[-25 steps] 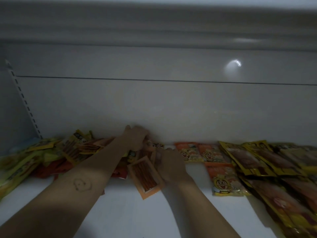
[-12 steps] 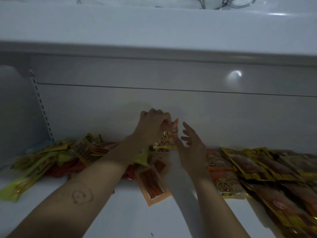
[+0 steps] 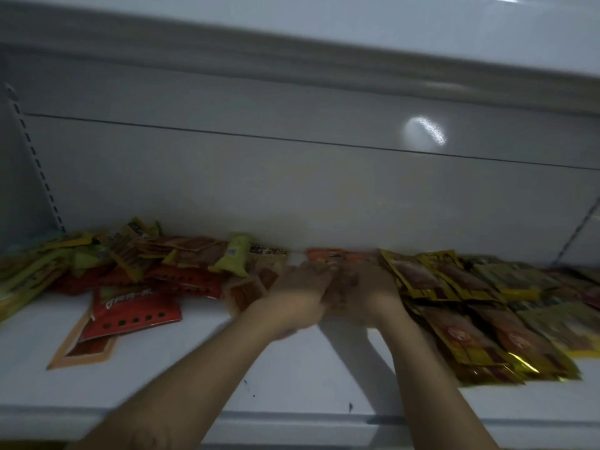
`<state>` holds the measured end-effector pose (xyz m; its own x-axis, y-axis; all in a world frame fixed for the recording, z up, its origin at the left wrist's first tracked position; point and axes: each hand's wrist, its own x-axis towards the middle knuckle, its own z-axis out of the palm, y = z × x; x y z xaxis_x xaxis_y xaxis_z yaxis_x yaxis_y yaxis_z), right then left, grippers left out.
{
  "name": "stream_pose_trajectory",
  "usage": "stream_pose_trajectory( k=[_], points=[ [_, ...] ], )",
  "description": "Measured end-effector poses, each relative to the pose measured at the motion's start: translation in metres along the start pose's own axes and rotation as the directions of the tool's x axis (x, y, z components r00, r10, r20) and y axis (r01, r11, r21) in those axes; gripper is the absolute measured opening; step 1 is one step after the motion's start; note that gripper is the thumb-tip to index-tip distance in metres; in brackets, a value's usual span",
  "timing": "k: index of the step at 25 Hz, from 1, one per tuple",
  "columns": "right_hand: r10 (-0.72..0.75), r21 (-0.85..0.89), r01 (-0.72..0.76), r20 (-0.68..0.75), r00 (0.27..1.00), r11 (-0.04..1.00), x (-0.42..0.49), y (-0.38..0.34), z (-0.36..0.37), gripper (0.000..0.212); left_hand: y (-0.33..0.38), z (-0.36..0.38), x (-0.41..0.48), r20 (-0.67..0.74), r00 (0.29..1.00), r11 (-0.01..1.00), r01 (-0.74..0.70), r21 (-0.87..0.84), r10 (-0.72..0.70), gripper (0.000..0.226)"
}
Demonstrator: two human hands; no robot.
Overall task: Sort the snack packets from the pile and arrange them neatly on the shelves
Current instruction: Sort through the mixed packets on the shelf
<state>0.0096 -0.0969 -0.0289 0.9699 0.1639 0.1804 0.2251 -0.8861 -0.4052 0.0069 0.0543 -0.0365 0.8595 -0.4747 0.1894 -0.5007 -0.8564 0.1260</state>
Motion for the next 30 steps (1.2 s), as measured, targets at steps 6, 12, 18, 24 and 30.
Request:
stream_pose_trajectory(
  k=[6, 12, 18, 24, 30],
  points=[
    [0.0, -0.287, -0.1, -0.329, 0.944, 0.953, -0.026, 0.053, 0.028, 0.027, 0.011, 0.033, 0.0, 0.098, 0.992, 0.994, 0.069, 0.086, -0.077, 0.054],
    [0.035, -0.206, -0.08, -0.213, 0.976, 0.975, -0.039, 0.058, 0.041, 0.039, 0.022, 0.054, 0.015, -0.076, 0.989, 0.991, 0.127, -0.045, -0.13, 0.049],
    [0.024, -0.155, -0.066, -0.258, 0.966, 0.986, -0.039, 0.065, 0.048, 0.043, 0.016, 0.064, 0.007, -0.067, 0.994, 0.993, 0.085, -0.081, -0.091, 0.053],
    [0.035, -0.108, -0.062, -0.239, 0.97, 0.992, -0.036, 0.065, 0.052, 0.04, 0.027, 0.057, 0.002, -0.043, 0.994, 0.995, 0.101, 0.003, -0.101, 0.055],
    [0.057, -0.098, -0.086, -0.27, 0.961, 0.991, -0.039, 0.06, 0.05, 0.046, 0.038, 0.042, 0.009, 0.154, 0.966, 0.978, 0.209, 0.015, -0.209, 0.051]
  ],
)
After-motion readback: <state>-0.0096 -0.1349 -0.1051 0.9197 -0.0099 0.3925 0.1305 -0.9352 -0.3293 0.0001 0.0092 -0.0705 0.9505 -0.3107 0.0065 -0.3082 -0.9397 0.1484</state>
